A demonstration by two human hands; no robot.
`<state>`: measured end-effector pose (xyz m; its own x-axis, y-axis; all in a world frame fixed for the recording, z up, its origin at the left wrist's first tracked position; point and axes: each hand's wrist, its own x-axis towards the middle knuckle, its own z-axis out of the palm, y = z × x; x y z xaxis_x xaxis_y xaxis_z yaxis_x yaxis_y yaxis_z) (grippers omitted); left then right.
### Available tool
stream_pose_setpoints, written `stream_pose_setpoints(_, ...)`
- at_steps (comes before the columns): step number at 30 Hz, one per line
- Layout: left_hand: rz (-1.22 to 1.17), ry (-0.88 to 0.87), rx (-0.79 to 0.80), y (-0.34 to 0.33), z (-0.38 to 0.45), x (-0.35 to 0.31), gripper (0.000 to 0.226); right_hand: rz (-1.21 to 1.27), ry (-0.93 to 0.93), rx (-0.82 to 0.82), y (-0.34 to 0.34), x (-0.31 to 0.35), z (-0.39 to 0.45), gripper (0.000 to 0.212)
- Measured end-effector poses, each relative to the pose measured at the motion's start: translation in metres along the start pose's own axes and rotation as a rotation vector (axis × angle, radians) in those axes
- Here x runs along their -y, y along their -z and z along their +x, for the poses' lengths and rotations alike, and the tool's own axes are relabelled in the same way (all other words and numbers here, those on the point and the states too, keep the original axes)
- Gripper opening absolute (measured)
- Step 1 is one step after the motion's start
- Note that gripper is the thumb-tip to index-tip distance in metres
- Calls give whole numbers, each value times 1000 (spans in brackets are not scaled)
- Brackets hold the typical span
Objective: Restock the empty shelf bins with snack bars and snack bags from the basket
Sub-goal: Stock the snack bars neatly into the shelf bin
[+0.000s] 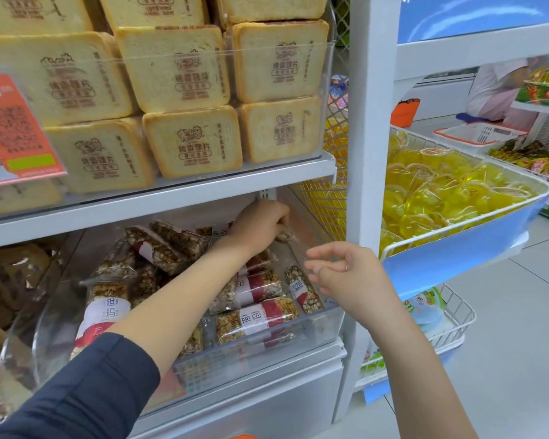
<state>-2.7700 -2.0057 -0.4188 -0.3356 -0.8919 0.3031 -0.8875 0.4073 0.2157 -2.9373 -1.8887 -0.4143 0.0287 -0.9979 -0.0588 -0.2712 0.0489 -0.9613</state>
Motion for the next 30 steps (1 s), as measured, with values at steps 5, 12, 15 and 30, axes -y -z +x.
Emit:
stream_pose_setpoints(5,-134,62,-46,10,-3,19,17,-21,7,-9,-1,1,-2,21)
stream_pose_setpoints(12,22,-50,131,9,-7,30,37,-34,22,-21,-3,1,-2,16)
stream_pose_setpoints(15,22,-19,145,10,-13,33,25,-27,17,-22,-2,0,0,14)
stream_pose_setpoints(30,-1292,899,-161,36,-59,2,40,-291,149,1,-14,4,-8,35)
